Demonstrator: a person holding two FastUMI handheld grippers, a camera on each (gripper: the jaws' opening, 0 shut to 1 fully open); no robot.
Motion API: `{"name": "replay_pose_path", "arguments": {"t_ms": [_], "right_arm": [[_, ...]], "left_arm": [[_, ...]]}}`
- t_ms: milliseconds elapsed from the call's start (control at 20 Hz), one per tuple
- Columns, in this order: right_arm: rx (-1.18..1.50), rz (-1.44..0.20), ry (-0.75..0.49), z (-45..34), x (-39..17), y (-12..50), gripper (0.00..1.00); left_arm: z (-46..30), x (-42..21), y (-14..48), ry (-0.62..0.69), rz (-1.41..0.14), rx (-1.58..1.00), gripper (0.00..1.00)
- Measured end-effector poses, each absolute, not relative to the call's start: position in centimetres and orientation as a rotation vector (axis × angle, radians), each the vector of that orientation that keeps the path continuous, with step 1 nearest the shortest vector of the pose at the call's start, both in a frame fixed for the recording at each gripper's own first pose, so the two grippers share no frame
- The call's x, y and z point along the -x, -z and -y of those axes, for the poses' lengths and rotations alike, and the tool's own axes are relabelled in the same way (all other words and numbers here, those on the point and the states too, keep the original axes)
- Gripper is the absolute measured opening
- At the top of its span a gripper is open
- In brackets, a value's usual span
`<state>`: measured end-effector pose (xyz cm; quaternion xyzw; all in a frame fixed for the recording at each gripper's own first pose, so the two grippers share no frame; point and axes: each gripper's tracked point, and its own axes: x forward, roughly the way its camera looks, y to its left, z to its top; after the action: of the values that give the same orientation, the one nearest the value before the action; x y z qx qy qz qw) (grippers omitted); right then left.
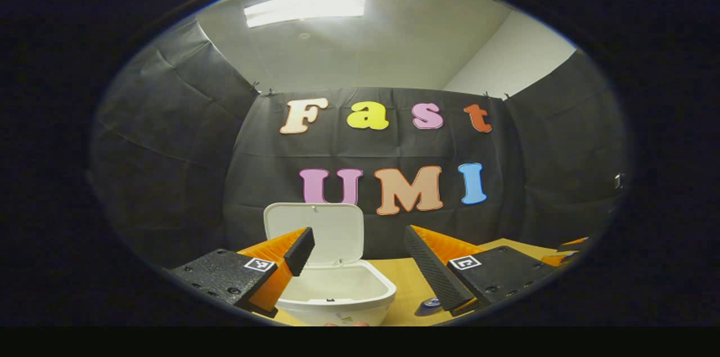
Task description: Press the lid of the desktop garbage bin to open it, pick up the crumpled paper on the desktop and throw it into the bin, then pick up the pop can on the desktop and drop it into the bin, and finally close the garbage bin lid.
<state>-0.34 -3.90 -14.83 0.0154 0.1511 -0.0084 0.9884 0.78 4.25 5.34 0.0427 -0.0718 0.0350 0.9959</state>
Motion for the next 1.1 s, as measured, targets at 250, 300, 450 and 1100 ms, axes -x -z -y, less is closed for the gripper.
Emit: {"name": "replay_pose_path", "arguments": {"t_ms": [250,300,450,1100], "right_arm": [[-0.019,-0.437,-0.063,3.8,-3.3,23.1,0.96],[-0.021,-0.46,-0.073,4.0,-4.1,24.6,0.96],[0.015,-0.529,-0.085,4.5,-6.9,28.8,0.96],[0.08,-0.744,-0.127,4.4,-10.2,36.2,0.46]], "left_arm": [[-4.8,0.7,-3.7,-0.145,0.084,-0.078,0.99],[-5.0,1.2,-3.4,-0.172,0.074,-0.081,0.96],[-5.8,2.1,-2.1,-0.245,0.031,-0.11,0.99],[-6.9,2.5,1.8,-0.358,-0.075,-0.08,0.99]]}}
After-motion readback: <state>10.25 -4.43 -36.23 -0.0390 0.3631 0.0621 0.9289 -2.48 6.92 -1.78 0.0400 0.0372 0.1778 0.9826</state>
